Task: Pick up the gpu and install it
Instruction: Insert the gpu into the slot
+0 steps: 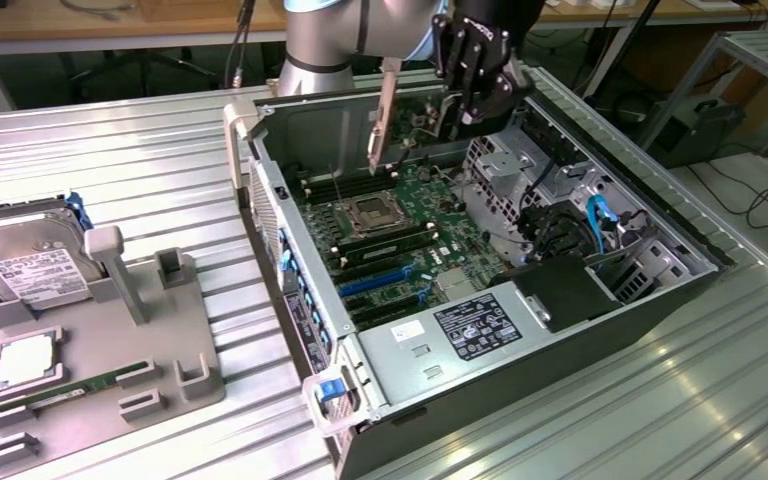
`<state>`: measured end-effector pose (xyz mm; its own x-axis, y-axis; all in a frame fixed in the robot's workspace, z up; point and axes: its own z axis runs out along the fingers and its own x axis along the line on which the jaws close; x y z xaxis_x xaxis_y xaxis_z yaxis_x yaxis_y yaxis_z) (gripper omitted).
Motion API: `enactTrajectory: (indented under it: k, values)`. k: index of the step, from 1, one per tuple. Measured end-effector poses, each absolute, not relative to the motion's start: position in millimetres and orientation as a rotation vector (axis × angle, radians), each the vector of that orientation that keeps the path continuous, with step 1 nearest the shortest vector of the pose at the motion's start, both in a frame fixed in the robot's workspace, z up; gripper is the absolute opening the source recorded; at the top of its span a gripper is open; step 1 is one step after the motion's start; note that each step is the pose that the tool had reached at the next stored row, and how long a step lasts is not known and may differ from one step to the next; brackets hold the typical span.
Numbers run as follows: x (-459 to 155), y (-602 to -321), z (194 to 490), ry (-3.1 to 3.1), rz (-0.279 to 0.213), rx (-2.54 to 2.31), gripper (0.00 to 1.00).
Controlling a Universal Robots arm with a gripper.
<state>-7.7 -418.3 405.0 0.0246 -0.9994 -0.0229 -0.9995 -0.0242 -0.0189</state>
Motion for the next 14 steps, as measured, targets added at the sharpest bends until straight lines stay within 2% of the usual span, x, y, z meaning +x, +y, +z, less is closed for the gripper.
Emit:
enactTrajectory:
  k: [14]
  values:
    - [-18.1, -418.3, 395.1, 2.168, -0.007, -2.221, 0.28]
